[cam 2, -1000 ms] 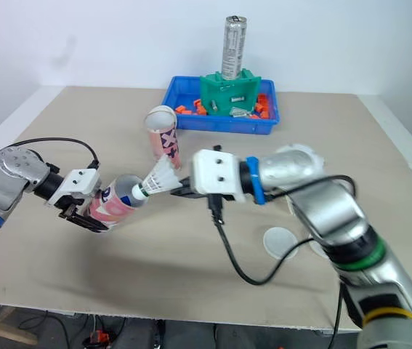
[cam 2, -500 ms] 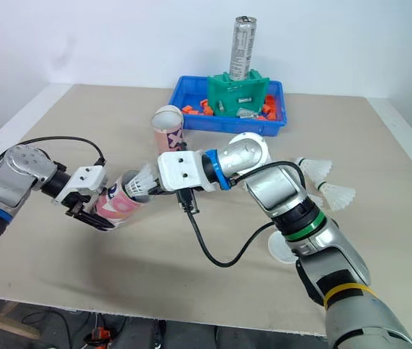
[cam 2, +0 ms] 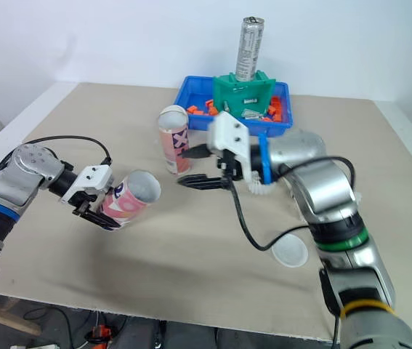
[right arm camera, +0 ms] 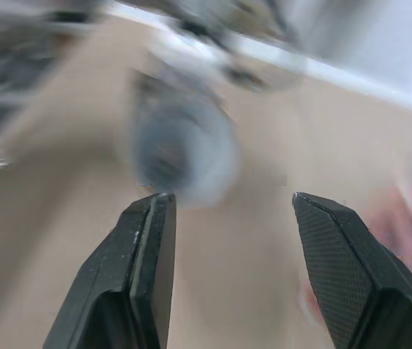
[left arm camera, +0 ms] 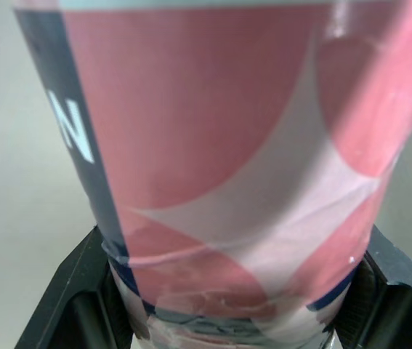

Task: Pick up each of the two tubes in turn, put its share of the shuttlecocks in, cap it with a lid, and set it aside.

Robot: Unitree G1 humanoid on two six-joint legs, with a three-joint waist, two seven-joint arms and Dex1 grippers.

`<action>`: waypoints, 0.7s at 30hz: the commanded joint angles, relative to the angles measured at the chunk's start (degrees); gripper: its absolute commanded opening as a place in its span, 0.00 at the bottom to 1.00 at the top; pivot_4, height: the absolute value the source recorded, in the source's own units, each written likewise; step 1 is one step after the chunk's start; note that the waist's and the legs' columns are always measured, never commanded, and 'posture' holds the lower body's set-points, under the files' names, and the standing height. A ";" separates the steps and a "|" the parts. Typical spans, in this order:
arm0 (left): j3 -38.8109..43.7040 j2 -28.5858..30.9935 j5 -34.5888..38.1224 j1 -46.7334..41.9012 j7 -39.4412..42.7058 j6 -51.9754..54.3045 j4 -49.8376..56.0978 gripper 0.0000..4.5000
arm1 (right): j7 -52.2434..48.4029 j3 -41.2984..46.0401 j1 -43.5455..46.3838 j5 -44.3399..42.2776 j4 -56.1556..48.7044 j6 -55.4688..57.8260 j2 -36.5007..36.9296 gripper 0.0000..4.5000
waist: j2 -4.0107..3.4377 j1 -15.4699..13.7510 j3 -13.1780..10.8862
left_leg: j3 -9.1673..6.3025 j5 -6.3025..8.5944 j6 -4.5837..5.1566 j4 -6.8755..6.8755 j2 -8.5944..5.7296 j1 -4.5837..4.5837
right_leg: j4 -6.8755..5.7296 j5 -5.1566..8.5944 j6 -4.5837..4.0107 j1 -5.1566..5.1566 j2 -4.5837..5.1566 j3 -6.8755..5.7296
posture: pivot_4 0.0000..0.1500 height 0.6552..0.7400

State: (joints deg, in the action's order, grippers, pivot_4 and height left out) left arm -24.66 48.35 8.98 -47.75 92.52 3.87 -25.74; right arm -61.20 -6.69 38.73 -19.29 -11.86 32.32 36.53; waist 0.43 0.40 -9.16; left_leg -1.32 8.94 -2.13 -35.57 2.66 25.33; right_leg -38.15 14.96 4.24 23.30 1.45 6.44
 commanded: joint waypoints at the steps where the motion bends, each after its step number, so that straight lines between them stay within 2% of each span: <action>1: -2.51 -2.37 0.82 0.58 -0.02 0.79 2.18 0.65 | 6.84 3.81 -5.56 1.33 -6.36 2.89 1.51 0.62 | -0.01 -0.03 -0.01 | 0.00 0.01 0.00 0.00 -0.01 0.00 | 0.00 0.02 0.01 0.00 0.00 0.00 | 1.00 1.00; 5: -3.24 -2.93 0.49 -0.43 -0.02 0.48 1.99 0.65 | 15.95 8.58 -14.89 3.55 -10.75 8.29 2.51 0.62 | -0.01 -0.18 -0.01 | -0.09 0.02 0.03 0.04 0.00 0.01 | -0.02 0.06 0.04 0.01 -0.05 -0.03 | 1.00 1.00; 8: -3.71 -3.64 0.27 -1.57 -0.02 0.40 1.28 0.65 | 18.76 12.20 -19.03 2.43 -13.28 10.84 2.78 0.62 | 0.00 -0.28 -0.02 | -0.07 0.02 0.03 -0.02 -0.01 0.02 | -0.01 0.06 0.04 -0.01 -0.04 -0.01 | 1.00 1.00; 14: -4.60 -3.74 0.07 -2.27 -0.02 -0.87 -0.64 0.65 | 21.22 10.13 -19.76 3.16 -13.40 12.40 2.52 0.62 | 0.00 -0.10 -0.02 | -0.07 -0.02 0.10 -0.03 0.03 -0.02 | -0.01 -0.02 -0.02 0.01 -0.10 0.00 | 1.00 1.00; 21: -4.56 -3.55 -0.09 -1.67 -0.02 -1.34 -0.77 0.65 | 26.65 5.53 -16.29 6.23 -6.29 13.88 -1.27 0.62 | 0.01 -0.08 -0.02 | -0.06 -0.05 0.15 -0.03 0.02 -0.02 | -0.01 -0.04 -0.05 0.00 -0.09 0.01 | 1.00 1.00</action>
State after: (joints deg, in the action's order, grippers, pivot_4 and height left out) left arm -27.40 45.53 9.21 -50.38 92.58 2.57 -26.36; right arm -35.58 -1.18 21.28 -13.53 -18.17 46.07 35.46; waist 0.43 0.32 -9.18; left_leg -1.38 8.90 -1.98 -35.59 2.68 25.31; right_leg -38.16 14.93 4.19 23.30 1.36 6.44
